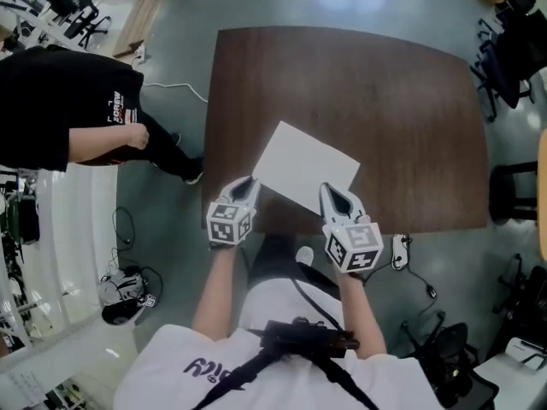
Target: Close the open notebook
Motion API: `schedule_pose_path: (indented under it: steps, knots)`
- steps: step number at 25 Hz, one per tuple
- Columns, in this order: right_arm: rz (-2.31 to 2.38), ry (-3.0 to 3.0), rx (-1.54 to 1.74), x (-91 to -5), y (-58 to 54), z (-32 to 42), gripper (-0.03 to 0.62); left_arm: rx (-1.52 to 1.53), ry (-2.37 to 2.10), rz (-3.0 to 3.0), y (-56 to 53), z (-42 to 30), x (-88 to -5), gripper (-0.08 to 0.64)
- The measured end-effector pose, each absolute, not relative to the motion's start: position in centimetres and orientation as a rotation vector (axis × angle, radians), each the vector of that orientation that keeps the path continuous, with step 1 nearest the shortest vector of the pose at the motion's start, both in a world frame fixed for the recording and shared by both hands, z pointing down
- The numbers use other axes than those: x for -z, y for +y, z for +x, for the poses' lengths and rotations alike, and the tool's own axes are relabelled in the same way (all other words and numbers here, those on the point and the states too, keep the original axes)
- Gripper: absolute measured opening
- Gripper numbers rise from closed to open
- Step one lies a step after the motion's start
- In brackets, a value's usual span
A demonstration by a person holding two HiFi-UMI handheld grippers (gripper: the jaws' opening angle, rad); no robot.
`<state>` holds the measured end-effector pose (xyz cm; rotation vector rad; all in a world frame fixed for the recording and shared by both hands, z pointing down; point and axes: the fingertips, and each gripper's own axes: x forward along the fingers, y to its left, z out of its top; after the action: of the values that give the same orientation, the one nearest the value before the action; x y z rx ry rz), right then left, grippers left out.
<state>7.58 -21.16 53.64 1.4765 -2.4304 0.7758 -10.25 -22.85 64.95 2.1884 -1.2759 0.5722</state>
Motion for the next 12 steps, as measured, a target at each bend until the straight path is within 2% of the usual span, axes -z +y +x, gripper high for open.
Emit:
schedule_pose_path:
  steps: [1,8,12]
  knots:
    - [1.473,-2.425,-0.786,-54.0,-21.5,7.5,0.005,-0.580,-1.269,2.175,-23.1,-10.5,-65.8,0.017]
    - [1.433,-2.395,-0.846,-56.3,-22.8,6.0,0.005,-0.688,-1.156,2.094,-24.1,-11.2,-72.0,0.204]
    - [1.420,-2.377,-0.864,-57.3,-23.1,6.1,0.005,-0.735,-1.126,2.054,-24.8,-10.7,-75.0,0.219]
